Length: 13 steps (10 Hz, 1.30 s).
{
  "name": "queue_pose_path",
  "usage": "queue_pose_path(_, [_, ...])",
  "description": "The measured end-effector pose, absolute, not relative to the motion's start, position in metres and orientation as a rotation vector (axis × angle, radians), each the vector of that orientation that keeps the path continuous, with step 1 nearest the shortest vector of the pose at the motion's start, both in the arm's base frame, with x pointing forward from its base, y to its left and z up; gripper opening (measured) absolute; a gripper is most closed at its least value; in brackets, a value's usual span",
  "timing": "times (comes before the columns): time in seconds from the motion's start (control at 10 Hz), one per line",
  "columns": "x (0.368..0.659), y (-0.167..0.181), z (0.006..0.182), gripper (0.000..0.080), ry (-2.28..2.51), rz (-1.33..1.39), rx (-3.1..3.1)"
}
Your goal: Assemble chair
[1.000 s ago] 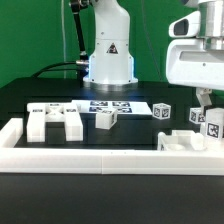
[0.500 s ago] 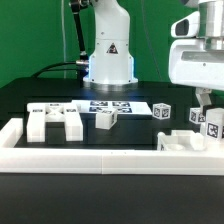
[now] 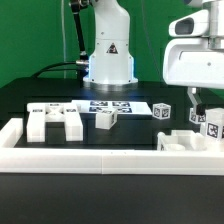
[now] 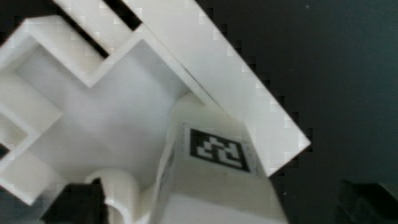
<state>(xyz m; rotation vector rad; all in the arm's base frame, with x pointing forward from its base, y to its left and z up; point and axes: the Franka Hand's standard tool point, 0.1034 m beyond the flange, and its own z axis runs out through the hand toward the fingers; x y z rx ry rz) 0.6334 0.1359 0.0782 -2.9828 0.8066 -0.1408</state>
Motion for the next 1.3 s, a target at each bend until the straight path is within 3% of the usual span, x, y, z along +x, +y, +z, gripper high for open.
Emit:
queue_pose_path(1.0, [0.639,0.128,0.080,0.0649,-0.502,-0.195,-3.110])
queue_pose_path(1.3, [0.639,0.126,0.080,0.0621,-0.501,-0.193,-3.115])
